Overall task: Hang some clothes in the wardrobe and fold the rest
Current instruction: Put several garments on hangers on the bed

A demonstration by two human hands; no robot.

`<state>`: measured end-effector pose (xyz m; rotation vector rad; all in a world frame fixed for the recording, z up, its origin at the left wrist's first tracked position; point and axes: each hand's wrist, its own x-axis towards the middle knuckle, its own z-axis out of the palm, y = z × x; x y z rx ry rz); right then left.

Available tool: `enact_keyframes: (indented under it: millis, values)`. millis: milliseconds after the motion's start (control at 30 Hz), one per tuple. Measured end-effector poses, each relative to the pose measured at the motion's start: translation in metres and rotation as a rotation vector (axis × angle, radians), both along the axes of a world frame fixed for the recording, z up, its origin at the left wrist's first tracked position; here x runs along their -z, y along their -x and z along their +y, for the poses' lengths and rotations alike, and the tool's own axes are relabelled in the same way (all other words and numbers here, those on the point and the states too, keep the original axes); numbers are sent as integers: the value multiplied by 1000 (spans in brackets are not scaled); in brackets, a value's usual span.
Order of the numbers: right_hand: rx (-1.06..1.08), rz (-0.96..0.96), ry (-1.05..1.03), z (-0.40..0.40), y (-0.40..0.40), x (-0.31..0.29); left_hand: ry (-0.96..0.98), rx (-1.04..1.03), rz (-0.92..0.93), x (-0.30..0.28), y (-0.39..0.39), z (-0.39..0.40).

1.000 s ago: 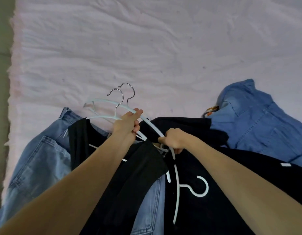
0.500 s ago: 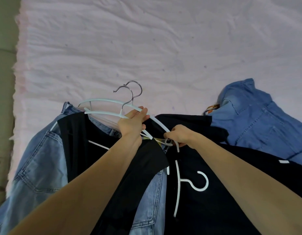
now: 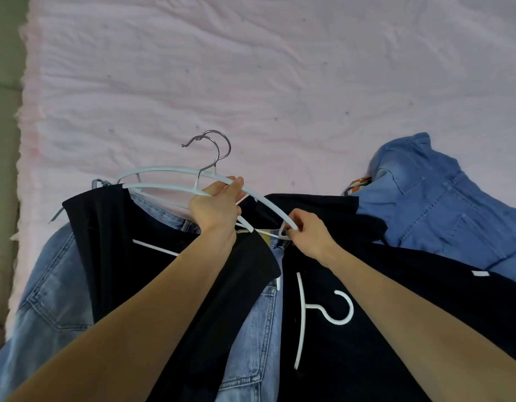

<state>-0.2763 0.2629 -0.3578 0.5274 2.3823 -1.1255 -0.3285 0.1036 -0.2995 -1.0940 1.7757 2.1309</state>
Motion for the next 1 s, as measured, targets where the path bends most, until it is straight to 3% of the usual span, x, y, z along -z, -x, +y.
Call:
enact_keyframes:
  millis: [100,233,433,700,833,1000]
  values:
    - [-14,51,-30,-3,0,-4,-2,-19,10,-4,1,-1]
    - [-90,-19,5,1,2,-9,-13,-28,-1,-7,-2,-5]
    - [52,-121,233,-7,-3,-12,2,-53,10,-7,-5,-13]
    - [204,36,172,-14,-14,-19,-15,-80,27,-15,-2,-13]
    - [117,38,278,-9,-22,-26,-30,-98,34,-16,3,-12]
    - [-13,120,81,-9,-21,-24,-76,-111,45,-18,-4,-9]
